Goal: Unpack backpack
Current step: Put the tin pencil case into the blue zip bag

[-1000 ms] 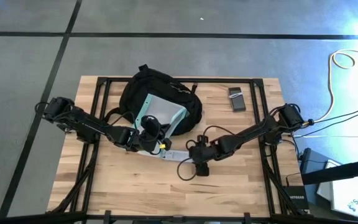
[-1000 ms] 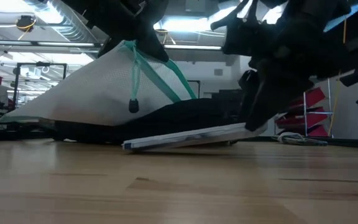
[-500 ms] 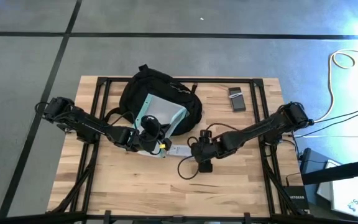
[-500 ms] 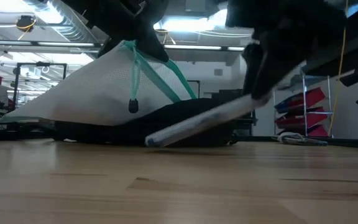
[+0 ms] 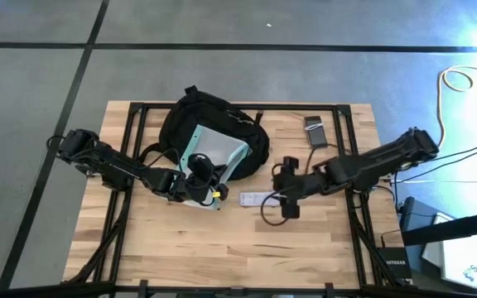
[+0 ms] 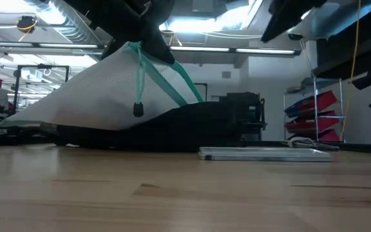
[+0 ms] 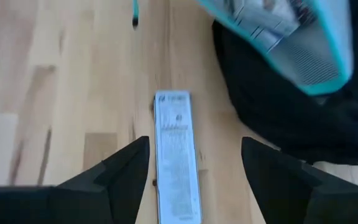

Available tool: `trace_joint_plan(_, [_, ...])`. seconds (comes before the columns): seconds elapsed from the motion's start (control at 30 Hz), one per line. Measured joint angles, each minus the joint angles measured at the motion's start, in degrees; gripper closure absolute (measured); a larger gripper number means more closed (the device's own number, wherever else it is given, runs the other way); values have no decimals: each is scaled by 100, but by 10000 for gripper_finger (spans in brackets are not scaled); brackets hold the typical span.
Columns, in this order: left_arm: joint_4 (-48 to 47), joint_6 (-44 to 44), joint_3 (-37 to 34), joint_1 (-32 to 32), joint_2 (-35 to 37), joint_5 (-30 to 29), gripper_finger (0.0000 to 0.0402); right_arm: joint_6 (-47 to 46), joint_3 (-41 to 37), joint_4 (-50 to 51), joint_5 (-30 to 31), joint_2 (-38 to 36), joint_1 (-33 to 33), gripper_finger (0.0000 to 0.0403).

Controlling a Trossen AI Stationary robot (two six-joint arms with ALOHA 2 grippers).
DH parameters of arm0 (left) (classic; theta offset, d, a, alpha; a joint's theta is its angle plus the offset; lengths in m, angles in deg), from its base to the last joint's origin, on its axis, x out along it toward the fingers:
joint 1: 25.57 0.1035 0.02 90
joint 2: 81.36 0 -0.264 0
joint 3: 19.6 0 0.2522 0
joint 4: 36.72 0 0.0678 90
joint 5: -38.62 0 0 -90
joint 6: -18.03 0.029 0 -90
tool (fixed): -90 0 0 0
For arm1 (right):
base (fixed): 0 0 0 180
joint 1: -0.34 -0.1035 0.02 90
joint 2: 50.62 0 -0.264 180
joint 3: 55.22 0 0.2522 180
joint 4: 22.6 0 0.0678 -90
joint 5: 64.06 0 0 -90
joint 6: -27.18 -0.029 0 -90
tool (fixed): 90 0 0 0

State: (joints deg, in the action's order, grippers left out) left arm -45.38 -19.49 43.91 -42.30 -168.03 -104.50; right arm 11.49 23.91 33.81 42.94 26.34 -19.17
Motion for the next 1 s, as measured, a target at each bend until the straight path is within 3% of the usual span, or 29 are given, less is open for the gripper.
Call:
trace_joint_plan(0.17, [2, 0, 2, 2, 0, 0, 396, -241, -113, -253, 52, -88, -2, 168])
trace_joint_plan(0.33, [2, 0, 2, 2, 0, 0, 396, -81, -491, -545, 37, 326, -2, 181])
trace_joint_plan(0.47, [1, 0, 2, 2, 0, 0, 396, 0, -893, -1156, 113, 693, 21, 238])
trace_joint_plan(0.67, [2, 0, 4, 2, 0, 0, 396, 342, -1334, -2344, -127, 1114, 157, 383])
trace_joint_plan(0.87, [4, 0, 4, 2, -1, 0, 396, 199, -1816, -3032, -357, 1657, 446, 398])
trace_joint_plan(1.0, [4, 0, 4, 1, -2, 0, 396, -95, -2037, -3570, -915, 2107, 714, 400])
